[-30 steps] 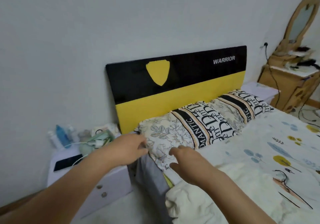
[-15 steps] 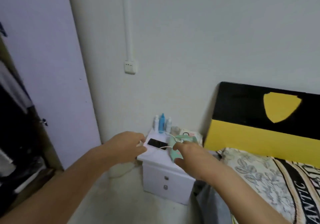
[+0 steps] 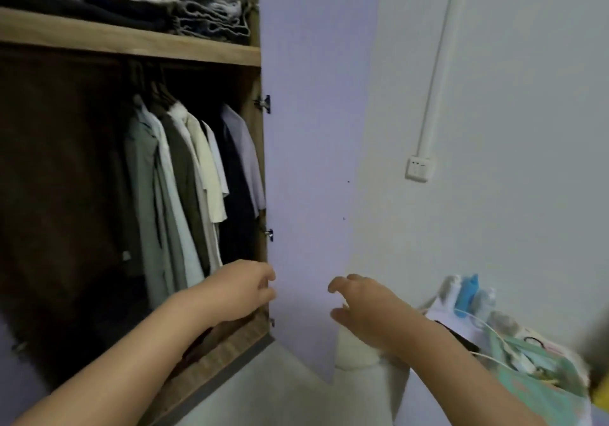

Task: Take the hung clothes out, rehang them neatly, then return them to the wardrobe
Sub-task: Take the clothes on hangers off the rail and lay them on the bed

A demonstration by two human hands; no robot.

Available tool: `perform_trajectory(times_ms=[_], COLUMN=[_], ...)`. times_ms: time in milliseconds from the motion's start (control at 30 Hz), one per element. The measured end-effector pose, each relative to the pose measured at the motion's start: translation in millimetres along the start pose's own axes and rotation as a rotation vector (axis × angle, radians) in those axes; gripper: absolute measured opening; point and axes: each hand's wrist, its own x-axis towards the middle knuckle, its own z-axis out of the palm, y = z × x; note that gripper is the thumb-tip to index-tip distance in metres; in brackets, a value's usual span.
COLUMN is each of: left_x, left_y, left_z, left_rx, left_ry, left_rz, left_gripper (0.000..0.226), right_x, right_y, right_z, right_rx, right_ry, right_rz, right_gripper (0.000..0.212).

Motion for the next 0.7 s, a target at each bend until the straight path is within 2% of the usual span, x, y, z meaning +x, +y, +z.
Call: perform_trajectory(times_ms=[133,300,467,700], left_x=[-4.5,-6.8,9.7,64.8], left_y=[-65.4,-124.8,-164.7,-208.1], left_z=[-31.3,-61.5,-74.4,-91.2], left_rx=[-0.012,-0.080,-0.168,-0.191], left_ry=[0.043,0.096,0.163,0.263], left_rz=[-0.111,-0.205,-0.295,-0.371], left_gripper=[0.038,0.036,0.042,0.036], right_x=[50.4,102.0,156.6,248.5], right_y=[-56.1,-107.0,-133.2,-149.1], right_z=[-3.0,3.2,2.3,-10.6], right_rx=[0.017,0.097,0.134,0.196], right_ry=[0.021,0.009,0.045,0.059], right_rz=[-0.090,-0.181,-0.271,-0.404], right_gripper=[0.036,0.040,0.037,0.044])
